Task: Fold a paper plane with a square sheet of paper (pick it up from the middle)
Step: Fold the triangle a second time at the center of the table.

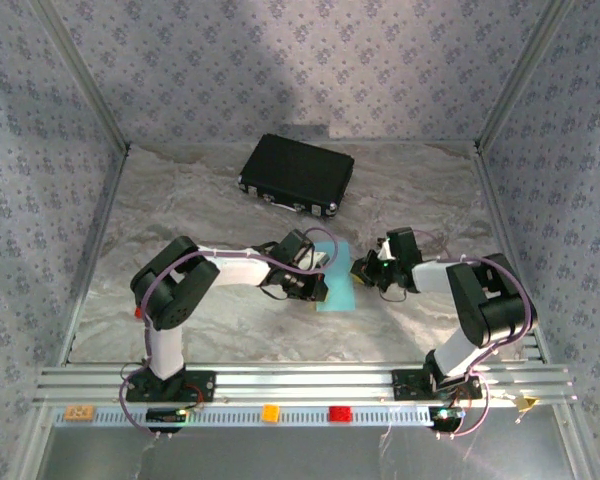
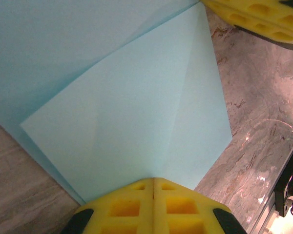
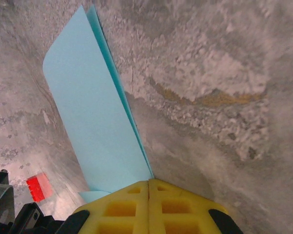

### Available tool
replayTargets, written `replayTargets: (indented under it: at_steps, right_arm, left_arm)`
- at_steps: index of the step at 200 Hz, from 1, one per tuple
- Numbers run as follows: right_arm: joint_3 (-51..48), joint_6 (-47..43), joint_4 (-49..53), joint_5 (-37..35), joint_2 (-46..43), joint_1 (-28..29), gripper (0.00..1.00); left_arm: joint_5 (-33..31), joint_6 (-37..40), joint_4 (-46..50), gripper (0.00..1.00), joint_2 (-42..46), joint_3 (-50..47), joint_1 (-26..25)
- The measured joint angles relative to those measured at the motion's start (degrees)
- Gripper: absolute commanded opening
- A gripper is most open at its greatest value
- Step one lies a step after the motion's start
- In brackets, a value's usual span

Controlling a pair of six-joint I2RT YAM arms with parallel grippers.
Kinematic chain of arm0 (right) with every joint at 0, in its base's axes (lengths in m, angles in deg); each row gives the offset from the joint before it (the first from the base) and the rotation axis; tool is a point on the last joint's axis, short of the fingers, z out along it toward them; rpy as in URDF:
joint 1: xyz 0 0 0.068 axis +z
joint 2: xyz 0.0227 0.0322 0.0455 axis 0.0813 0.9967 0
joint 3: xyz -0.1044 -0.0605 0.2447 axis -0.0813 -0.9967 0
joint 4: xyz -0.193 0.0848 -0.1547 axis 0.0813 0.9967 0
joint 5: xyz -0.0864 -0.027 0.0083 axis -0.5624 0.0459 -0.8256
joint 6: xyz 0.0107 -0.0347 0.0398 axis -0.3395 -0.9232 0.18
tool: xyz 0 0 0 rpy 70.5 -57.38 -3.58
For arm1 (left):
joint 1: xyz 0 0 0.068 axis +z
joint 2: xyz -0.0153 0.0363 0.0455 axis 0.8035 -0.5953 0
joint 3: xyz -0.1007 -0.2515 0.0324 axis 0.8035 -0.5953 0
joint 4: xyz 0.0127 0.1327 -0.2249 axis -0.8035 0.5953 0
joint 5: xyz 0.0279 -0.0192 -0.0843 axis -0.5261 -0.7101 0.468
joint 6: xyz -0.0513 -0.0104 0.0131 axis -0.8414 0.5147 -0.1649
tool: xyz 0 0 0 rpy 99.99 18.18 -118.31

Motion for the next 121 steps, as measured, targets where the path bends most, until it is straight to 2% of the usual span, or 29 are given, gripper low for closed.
replayTargets:
  at_steps: [35,57,90,121]
  right_arm:
    - [-0.28,-0.20,0.87,-1.18,-4.74,0.17,0.09]
    - [-0.26,-0.26,0.76,-1.22,-6.93,2.54,0.09]
    - [-0.26,-0.48,0.79,-1.03,-5.49,6.64,0.07]
    - [-0.35,-0.48,0.76,-1.29,-2.10,6.34,0.05]
  left_arm:
    - [0.11,0.02,0.00,0.00,0.00,0.00,0.00]
    - [0.22,0.20,0.04,0.00,0.00,0.00,0.11]
    - [0.35,0.20,0.04,0.00,0.00,0.00,0.11]
    - [0.39,0.22,0.04,0.00,0.00,0.02,0.11]
